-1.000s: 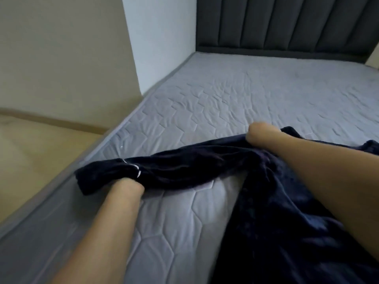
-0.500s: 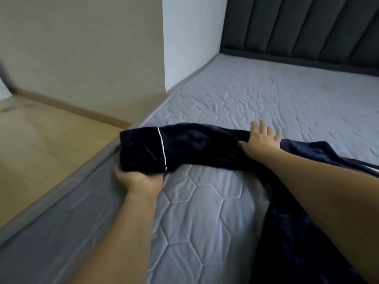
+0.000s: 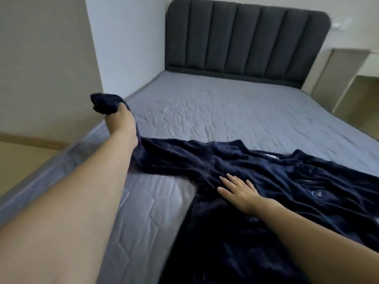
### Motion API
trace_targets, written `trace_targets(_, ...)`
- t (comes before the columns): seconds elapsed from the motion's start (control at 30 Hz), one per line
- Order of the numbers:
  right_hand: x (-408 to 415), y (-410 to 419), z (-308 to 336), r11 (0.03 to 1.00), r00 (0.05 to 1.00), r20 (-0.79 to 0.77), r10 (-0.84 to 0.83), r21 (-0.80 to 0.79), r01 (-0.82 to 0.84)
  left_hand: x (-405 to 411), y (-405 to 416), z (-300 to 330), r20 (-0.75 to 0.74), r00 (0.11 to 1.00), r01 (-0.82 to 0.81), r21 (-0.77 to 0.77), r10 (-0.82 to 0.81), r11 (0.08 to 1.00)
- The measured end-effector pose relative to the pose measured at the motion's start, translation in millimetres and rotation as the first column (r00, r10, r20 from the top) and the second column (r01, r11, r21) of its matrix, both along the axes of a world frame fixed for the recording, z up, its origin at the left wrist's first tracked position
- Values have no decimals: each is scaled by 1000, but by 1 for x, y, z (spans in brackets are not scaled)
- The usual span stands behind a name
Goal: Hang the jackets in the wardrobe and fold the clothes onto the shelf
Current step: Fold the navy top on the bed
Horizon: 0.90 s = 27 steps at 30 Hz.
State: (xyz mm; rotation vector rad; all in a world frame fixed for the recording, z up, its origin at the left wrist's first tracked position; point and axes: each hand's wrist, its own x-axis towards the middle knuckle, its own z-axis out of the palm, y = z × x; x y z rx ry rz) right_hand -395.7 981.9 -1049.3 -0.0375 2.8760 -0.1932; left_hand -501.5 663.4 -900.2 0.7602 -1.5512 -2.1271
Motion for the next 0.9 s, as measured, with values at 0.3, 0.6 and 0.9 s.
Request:
trace_targets(0.3,124,183,13,856,857,-4,-516,-41,515,44,312,21,-16,857,417,-568,-515,710)
trace_targets(0.6,128,235,32,352,596,65,-800,-755,554,115,340,-98,572,685,581,-803,-451,-135)
trace_targets(0.9,163,236,32,274,462,222,-858,-563,780,159,155,-145,685,728,675,-721,15,154)
